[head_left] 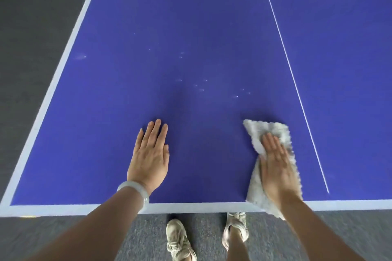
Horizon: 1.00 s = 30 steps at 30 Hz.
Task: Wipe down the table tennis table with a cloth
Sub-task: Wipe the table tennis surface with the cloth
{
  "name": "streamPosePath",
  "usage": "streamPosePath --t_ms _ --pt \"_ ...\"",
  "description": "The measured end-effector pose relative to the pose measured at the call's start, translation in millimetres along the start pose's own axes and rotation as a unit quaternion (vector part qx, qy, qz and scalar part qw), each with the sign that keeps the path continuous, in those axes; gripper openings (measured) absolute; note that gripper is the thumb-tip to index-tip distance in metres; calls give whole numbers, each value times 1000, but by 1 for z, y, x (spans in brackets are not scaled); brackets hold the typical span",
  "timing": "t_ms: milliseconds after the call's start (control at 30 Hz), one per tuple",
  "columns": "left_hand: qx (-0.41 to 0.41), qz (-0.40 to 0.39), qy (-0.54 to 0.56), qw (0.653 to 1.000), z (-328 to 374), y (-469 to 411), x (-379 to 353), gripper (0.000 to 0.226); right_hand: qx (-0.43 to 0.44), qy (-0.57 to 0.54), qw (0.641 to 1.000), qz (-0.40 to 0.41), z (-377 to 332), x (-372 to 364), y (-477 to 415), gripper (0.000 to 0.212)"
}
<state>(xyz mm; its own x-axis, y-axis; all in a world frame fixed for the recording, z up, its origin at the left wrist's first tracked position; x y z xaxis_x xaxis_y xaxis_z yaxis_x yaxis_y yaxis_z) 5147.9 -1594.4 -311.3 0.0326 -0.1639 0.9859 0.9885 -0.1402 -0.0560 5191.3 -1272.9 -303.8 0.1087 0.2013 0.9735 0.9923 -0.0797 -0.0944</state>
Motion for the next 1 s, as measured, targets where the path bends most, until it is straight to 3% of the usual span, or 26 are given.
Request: streamPosePath --t_ms 100,200,400,533,600,700,800,867,1000 --pt "2 0 0 1000 -2 0 -3 57 -176 -19 983 37 62 15 -6 61" --pt "3 9 -2 1000 -1 1 -4 55 -219 -22 973 67 24 4 1 54" --pt "5 6 22 1000 -1 -1 -2 54 43 -53 997 24 -177 -41 31 59" --pt "-30 -3 76 997 -6 -2 10 49 167 -22 985 -42 -145 -33 22 53" --pt "-58 13 47 997 -22 3 21 48 86 -27 995 -49 -86 -24 7 53" --pt "24 30 5 999 -75 18 33 56 -90 -34 995 -7 -15 -8 -7 57" --pt "84 25 -2 996 -103 34 27 60 -177 -26 983 28 -39 -9 1 62" --pt "83 28 -2 996 -106 36 21 58 -129 -23 991 21 -105 -22 14 62" --pt "81 23 -6 996 -108 35 21 57 100 -33 994 -19 -252 -58 33 64"
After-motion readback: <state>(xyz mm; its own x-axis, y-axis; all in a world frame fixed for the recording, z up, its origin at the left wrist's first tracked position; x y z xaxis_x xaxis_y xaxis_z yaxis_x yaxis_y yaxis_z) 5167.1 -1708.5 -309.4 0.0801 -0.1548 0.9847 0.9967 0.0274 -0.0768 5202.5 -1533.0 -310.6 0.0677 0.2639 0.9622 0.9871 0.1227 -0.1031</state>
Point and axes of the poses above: each hand's wrist, its own y-axis away from the middle knuckle, its own x-axis out of the back of the hand, z = x × y, the point moved 7 cm from there along -y, towards the middle knuckle, and after that the axes turned 5 degrees about z, right-handed, at the moved point
